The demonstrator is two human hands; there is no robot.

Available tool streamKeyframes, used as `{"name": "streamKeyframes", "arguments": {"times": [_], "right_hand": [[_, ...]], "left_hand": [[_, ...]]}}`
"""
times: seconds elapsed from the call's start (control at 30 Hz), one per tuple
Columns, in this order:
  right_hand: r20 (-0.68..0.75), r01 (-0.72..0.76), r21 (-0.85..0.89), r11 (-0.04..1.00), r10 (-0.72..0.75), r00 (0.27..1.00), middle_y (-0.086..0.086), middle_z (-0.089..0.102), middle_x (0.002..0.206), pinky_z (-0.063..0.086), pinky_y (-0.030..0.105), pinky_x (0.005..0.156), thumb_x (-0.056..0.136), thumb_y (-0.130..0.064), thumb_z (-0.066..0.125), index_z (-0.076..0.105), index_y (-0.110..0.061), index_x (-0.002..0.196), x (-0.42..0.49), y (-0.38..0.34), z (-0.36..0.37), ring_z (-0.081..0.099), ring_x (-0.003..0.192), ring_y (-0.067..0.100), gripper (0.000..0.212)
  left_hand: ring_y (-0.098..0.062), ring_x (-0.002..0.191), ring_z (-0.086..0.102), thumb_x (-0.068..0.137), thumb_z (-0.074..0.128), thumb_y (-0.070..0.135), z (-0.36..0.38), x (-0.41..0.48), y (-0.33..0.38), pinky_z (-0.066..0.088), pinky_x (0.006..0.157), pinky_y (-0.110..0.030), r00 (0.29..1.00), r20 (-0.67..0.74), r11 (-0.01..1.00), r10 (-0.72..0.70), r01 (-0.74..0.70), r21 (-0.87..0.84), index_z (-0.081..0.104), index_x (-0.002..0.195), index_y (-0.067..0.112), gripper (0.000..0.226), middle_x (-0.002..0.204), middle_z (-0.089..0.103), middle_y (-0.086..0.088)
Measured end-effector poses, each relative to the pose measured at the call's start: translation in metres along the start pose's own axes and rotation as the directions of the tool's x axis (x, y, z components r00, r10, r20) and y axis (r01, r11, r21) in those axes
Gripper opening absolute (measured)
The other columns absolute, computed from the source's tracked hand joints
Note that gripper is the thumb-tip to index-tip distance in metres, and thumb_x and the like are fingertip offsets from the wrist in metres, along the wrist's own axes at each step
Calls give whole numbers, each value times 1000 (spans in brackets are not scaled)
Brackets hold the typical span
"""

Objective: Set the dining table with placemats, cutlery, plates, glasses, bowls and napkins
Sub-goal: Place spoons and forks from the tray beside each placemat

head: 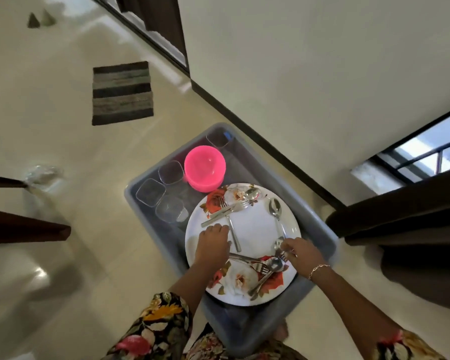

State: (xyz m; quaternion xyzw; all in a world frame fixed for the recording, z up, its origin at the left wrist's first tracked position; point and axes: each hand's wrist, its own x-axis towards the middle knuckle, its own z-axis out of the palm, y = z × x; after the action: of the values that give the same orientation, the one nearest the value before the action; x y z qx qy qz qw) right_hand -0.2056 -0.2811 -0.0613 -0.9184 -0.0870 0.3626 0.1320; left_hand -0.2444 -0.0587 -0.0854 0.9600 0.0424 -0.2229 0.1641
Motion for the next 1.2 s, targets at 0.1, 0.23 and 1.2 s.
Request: {"name": "streamKeyframes", "arguments": {"times": [0.1, 0.23, 1.2], "right_hand": [[-19, -43, 55, 998, 44, 999, 5, 63, 104, 45, 25, 81, 91, -11, 48, 64, -17, 99, 6, 4, 4, 59, 95, 19, 19], [-41, -86, 127, 988, 91, 995, 5, 62, 102, 48, 29, 82, 90, -11, 48, 64, -18, 97, 11, 4, 11, 59, 92, 20, 19], [-64, -129, 117, 985, 137, 989, 5, 63, 113, 49, 32, 89, 95, -14, 40, 62, -18, 109, -12, -1, 40, 60, 101, 25, 26]], "left_hand": [[-21, 125, 44, 96, 46, 25, 1, 19, 1, 35, 103, -32, 998, -26, 996, 61, -59, 61, 44, 133, 16, 39, 135, 48, -4], [-22, 127, 40, 96, 44, 21, -2, 39, -2, 38, 96, -32, 997, -82, 995, 15, -6, 98, 42, 133, 16, 38, 137, 44, -4], [-27, 114, 55, 94, 53, 18, 19, 48, 49, 47, 87, -31, 836, 142, 787, -529, 547, -285, 36, 131, 3, 44, 138, 38, -14]]}}
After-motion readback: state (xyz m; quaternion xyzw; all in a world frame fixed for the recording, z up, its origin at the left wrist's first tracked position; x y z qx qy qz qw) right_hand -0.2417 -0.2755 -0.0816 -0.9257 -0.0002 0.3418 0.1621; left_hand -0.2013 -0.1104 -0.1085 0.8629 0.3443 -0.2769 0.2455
